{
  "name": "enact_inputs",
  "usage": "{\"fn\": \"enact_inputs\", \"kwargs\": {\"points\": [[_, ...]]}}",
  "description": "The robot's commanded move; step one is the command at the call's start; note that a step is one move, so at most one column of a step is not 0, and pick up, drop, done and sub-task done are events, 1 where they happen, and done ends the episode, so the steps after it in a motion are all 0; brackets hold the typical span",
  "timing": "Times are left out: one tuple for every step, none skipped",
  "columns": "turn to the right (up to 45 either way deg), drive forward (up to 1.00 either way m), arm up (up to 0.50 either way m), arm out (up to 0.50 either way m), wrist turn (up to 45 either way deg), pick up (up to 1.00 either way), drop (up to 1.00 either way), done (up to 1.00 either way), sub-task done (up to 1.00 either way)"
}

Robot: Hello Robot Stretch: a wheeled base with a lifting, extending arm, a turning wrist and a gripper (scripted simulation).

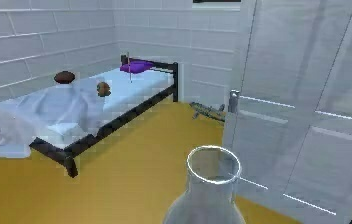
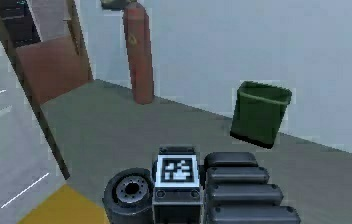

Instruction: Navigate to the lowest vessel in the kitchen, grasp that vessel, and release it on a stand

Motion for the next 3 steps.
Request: {"fn": "enact_inputs", "kwargs": {"points": [[45.0,0.0,0.0,0.0,0.0,0.0,0.0,0.0,0.0],[3.0,0.0,0.0,0.0,0.0,0.0,0.0,0.0,0.0],[0.0,0.2,0.0,0.0,0.0,0.0,0.0,0.0,0.0]]}}
